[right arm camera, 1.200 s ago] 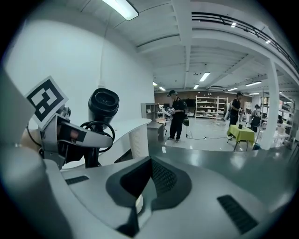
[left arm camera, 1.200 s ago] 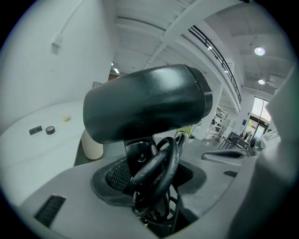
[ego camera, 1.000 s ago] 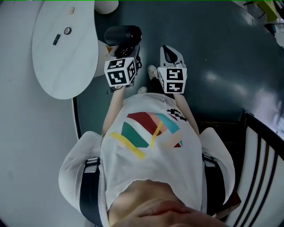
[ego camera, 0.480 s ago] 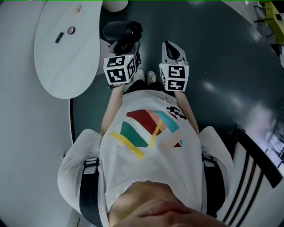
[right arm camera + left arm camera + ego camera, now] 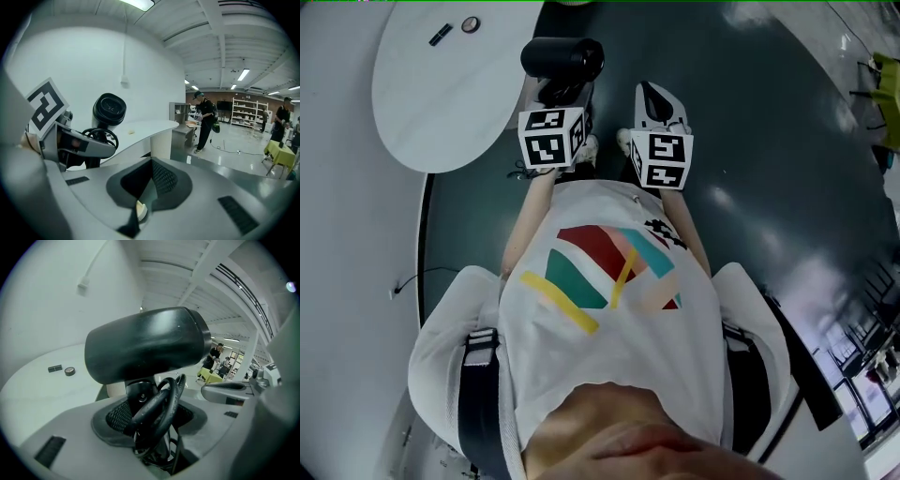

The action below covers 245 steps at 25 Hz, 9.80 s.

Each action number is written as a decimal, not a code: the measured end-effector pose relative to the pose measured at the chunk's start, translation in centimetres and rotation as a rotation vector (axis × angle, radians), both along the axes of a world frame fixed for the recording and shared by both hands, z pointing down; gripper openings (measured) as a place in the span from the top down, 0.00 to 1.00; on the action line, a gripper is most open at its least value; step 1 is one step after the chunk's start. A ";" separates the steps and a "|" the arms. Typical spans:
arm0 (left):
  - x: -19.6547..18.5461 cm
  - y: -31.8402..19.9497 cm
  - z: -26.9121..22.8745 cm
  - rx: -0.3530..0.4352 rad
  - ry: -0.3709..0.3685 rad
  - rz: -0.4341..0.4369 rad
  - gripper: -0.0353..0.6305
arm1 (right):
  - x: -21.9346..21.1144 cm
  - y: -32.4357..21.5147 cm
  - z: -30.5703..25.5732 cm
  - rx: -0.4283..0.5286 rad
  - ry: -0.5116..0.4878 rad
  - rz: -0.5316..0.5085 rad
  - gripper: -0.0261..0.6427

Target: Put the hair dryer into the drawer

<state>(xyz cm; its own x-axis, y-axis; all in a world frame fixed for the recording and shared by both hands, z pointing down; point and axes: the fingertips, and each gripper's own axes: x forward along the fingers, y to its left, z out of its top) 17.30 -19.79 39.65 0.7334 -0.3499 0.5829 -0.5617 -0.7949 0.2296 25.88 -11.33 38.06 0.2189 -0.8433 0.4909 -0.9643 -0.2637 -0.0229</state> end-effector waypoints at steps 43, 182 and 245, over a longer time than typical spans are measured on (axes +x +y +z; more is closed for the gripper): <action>-12.3 2.4 43.6 -0.145 -0.110 -0.751 0.61 | -12.0 -12.4 37.8 0.134 -0.005 -0.897 0.95; -17.0 -3.4 48.8 0.324 0.067 -0.924 0.92 | -19.8 -12.5 48.7 0.276 -0.015 -1.041 0.95; -17.1 10.4 -13.6 0.512 -0.017 -1.027 0.92 | -19.2 1.0 -12.6 0.355 -0.004 -1.103 0.95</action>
<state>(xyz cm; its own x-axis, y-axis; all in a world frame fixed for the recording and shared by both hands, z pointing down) 0.17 -9.38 26.09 -0.0424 -0.9776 0.2063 -0.9991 0.0428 -0.0025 6.70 -10.36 25.48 -0.7223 -0.6657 0.1875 -0.6663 0.7424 0.0694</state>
